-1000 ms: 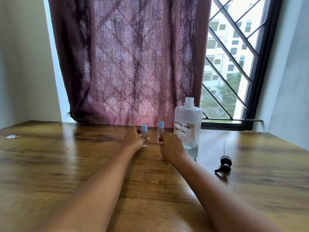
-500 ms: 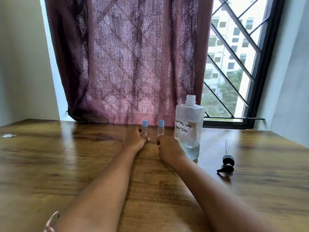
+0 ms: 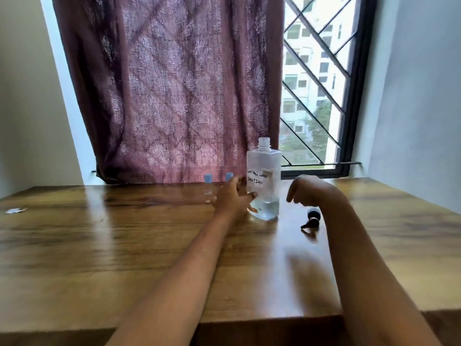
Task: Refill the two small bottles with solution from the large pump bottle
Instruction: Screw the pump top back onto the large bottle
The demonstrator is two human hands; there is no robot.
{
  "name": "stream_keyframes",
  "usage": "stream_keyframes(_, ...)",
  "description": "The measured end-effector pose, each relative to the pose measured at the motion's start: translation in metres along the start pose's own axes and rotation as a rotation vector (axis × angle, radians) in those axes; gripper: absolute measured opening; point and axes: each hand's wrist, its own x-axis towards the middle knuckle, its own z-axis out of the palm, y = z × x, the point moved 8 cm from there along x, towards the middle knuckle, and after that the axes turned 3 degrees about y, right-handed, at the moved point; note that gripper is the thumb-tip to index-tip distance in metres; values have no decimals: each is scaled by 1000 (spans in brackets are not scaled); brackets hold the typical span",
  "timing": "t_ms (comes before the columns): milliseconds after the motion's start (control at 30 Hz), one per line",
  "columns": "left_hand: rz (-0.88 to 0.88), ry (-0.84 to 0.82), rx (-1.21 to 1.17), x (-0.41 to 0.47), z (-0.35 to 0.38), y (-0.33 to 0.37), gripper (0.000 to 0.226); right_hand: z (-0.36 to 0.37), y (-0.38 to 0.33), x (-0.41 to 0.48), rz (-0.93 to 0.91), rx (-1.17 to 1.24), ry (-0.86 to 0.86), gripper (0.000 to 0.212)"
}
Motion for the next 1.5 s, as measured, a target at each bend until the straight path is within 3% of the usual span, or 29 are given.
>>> stream_keyframes(67, 16, -52, -123, -5, 11, 17, 68, -10, 31, 1, 65, -129, 250, 40)
stream_keyframes(200, -13, -88, -199, -11, 29, 18, 108, 33, 52, 5, -23, -179, 96, 48)
stream_keyframes(333, -45, -84, -178, -2, 39, 9, 125, 40, 42, 13, -144, -174, 82, 36)
stream_keyframes(467, -24, -101, -211, 9, 49, 6, 117, 40, 36, 18, -225, -110, 111, 36)
stream_keyframes(700, 12, -18, -205, 22, 50, -4, 95, -34, 28, 9, -244, 412, 720, 27)
stream_keyframes(833, 20, 16, -186, 21, 46, -3, 94, -82, 3, -6, -345, 680, 916, 28)
stream_keyframes(1067, 30, 42, -194, 16, 35, -1, 86, -150, -29, -2, -304, 1192, 835, 29)
stream_keyframes(1367, -1, 28, -191, 8, 29, 1, 85, -198, -67, -17, -363, 1369, 667, 16)
stream_keyframes(1500, -11, 21, -206, 7, 29, 1, 84, -207, -69, -26, -333, 1326, 707, 15)
